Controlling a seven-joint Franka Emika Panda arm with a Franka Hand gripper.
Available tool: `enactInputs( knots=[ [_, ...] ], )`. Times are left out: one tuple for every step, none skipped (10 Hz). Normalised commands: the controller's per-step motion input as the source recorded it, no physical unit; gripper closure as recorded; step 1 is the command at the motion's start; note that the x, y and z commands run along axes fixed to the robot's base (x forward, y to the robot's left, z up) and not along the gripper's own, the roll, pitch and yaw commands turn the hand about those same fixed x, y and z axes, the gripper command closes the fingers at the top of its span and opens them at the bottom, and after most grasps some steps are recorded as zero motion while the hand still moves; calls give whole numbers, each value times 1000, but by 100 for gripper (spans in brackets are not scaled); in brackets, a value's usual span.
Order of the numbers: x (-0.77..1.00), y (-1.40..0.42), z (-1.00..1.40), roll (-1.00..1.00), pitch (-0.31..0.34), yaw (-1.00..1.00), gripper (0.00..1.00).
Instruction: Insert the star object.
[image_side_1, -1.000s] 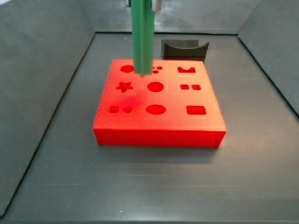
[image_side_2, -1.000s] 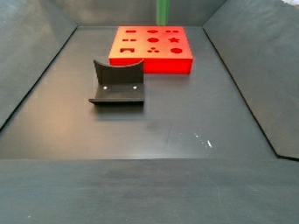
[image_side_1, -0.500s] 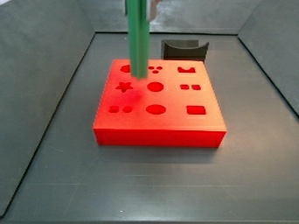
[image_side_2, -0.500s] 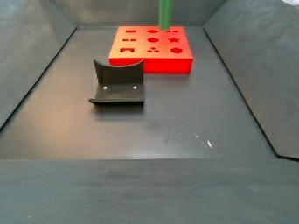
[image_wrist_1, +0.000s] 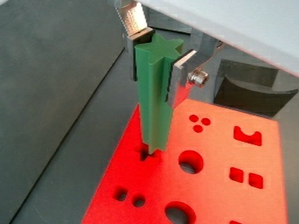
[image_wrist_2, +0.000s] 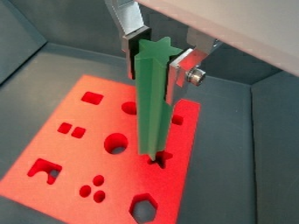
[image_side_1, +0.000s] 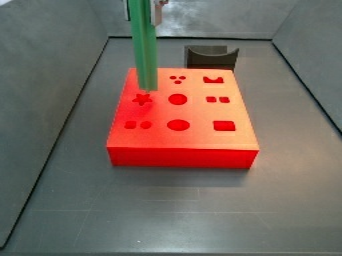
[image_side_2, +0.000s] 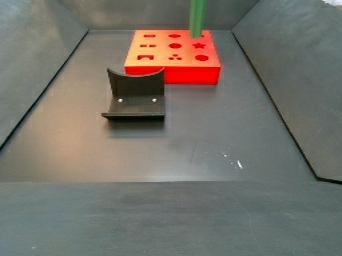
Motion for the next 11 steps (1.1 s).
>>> enactInputs(
  knots=[
    [-111, 0, -197, 0, 0, 0, 100],
    [-163, 0, -231, 0, 0, 0, 100],
    [-11, -34, -109, 0, 0, 0, 100],
    [40, 0, -117, 0, 0, 0, 100],
    [57, 0, -131, -6, -3, 0, 100],
    [51, 0, -126, -1, -4, 0, 100],
    [57, 0, -143, 0, -4, 0, 100],
    [46, -94, -100, 0, -4, 66, 100],
    [40, -74, -109, 0, -9, 54, 100],
    [20, -89, -106, 0, -13, 20, 100],
    [0, -11, -151, 0, 0, 0, 100]
  ],
)
